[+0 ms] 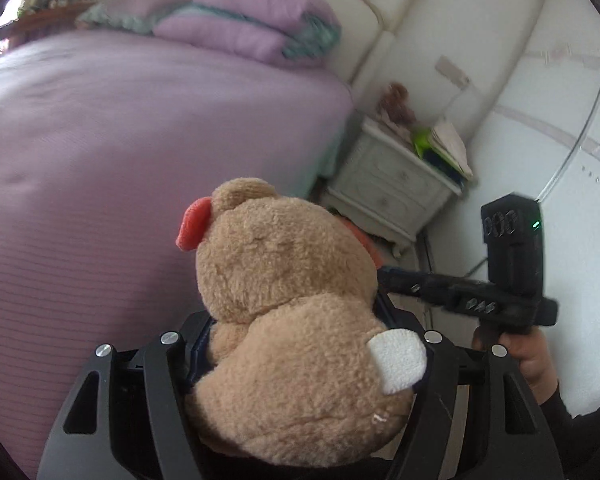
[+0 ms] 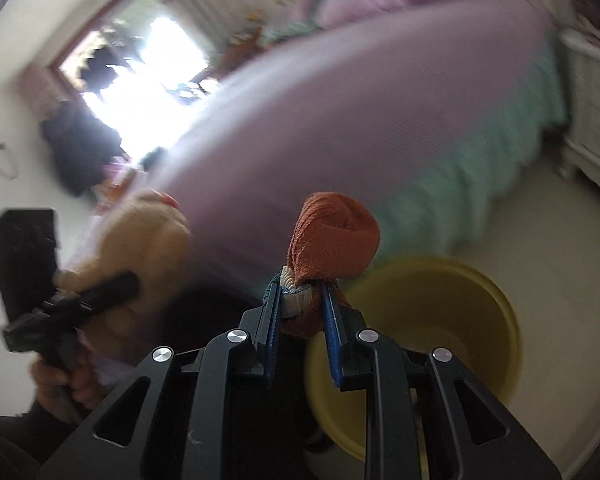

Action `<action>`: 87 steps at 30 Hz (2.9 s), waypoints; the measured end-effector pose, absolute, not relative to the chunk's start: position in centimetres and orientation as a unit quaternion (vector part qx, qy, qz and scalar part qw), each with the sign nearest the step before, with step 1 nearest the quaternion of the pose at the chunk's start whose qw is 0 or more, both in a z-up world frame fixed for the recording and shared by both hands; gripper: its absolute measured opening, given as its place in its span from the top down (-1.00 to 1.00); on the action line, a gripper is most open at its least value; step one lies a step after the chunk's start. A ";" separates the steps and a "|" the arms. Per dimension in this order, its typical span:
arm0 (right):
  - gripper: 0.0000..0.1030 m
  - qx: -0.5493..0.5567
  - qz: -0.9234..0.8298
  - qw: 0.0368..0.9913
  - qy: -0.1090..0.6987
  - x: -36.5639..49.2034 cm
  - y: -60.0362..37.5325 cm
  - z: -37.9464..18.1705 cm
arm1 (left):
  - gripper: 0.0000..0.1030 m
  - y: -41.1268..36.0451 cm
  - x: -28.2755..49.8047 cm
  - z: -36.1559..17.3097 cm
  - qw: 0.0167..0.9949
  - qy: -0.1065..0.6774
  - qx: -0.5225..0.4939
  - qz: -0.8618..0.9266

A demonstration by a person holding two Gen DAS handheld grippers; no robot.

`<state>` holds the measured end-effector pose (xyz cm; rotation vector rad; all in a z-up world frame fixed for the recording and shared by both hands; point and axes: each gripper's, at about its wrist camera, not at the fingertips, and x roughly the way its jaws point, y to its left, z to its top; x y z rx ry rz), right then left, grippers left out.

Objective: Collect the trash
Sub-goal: 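Carry bear and orange toy to the wastebasket and open both tools, then move both tools back toward the remaining items on the bed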

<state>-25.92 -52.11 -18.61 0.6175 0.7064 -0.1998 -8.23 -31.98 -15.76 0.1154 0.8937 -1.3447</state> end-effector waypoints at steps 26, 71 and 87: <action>-0.45 0.367 -0.218 0.827 0.366 -34.3 -58.7 -25.6 | -0.69 -43.5 -15.1 -24.6 0.604 0.469 0.187 -0.616; -0.78 0.107 0.109 0.953 0.262 -5.7 -37.0 -8.7 | -0.92 -12.5 5.5 -8.2 0.907 0.311 0.026 -0.284; -0.83 0.038 0.113 0.958 0.261 9.1 -33.6 -7.9 | -0.92 -6.4 19.1 -6.7 0.927 0.317 0.015 -0.199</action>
